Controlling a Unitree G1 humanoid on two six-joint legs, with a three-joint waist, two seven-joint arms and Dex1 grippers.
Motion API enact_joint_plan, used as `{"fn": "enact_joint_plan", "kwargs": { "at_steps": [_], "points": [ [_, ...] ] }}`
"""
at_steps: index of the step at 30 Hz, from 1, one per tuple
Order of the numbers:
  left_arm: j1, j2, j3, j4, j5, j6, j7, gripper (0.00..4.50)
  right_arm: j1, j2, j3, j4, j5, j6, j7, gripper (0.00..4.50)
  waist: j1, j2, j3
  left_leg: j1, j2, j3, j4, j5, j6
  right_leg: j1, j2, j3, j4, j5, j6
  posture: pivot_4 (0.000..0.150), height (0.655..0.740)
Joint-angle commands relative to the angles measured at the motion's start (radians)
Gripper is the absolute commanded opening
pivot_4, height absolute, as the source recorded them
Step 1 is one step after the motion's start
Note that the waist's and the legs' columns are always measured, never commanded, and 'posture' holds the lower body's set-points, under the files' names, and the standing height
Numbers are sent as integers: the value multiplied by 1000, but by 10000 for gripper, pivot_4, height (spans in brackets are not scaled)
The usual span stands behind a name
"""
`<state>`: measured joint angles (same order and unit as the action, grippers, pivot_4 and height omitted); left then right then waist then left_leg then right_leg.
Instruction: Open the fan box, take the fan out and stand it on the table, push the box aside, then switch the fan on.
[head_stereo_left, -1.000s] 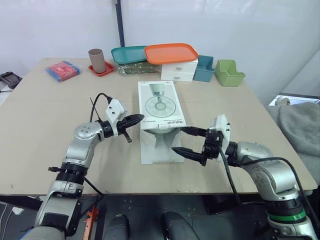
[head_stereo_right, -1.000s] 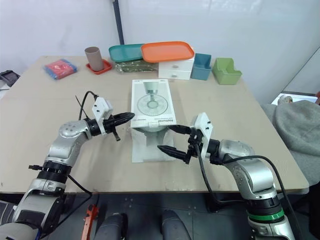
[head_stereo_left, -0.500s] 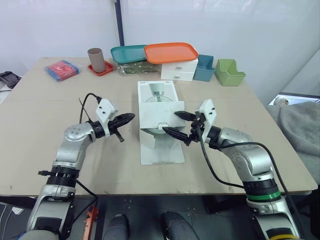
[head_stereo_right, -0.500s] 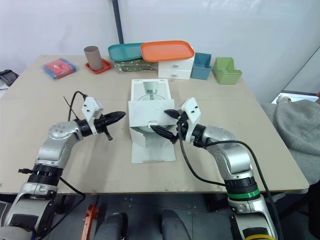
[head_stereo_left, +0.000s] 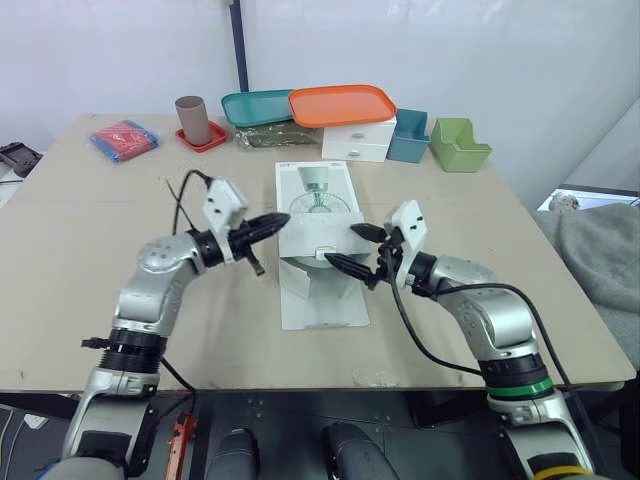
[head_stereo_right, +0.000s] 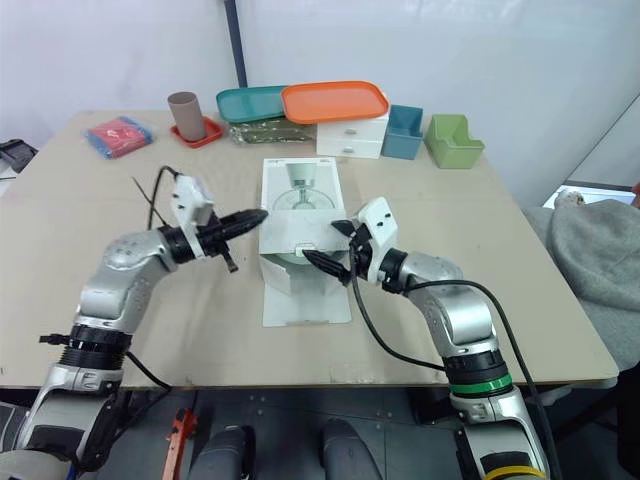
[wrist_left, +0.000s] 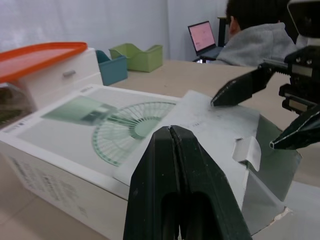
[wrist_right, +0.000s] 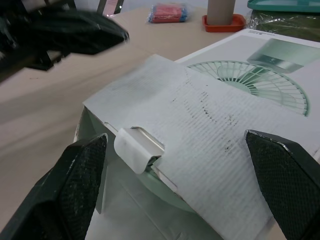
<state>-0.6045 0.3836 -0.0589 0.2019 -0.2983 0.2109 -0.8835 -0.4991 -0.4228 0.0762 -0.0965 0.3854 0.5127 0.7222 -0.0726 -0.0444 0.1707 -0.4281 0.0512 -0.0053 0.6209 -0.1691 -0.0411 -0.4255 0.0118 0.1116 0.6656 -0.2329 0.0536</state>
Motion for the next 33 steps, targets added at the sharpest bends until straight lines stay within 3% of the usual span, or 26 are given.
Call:
{"fn": "enact_joint_plan", "kwargs": {
  "at_steps": [1,11,18,21,29,33],
  "points": [
    [-26,4,-21,61,58,-40,17,821,8,-15,-19,-88,16,10,3,45000,0,0,0,0,0,0,0,0,0,0,0,0,0,0,0,1500,7400],
    [-47,0,-13,106,61,-77,-9,821,14,-47,-7,-298,95,126,14,45000,-1,0,0,0,0,-1,0,0,0,0,0,0,0,0,0,1500,7400],
    [-53,1,-10,127,66,-92,-10,821,20,-74,48,-309,42,142,-3,45000,-1,0,0,0,0,-1,0,0,0,0,0,0,0,0,0,1500,7400],
    [-60,0,-7,139,67,-100,-11,0,7,-90,90,-296,-10,203,-41,37252,-1,0,0,0,0,-1,0,0,0,0,0,0,0,0,0,1500,7400],
    [-63,-7,-6,157,72,-118,-8,0,25,-122,119,-313,-39,297,-66,815,0,0,0,0,0,-1,0,0,0,0,0,0,0,0,0,1500,7400],
    [-74,-12,-7,176,75,-128,-9,0,47,-151,114,-323,-57,325,-83,815,0,0,0,0,0,-1,0,0,0,0,0,0,0,0,0,1500,7400]
  ]
}}
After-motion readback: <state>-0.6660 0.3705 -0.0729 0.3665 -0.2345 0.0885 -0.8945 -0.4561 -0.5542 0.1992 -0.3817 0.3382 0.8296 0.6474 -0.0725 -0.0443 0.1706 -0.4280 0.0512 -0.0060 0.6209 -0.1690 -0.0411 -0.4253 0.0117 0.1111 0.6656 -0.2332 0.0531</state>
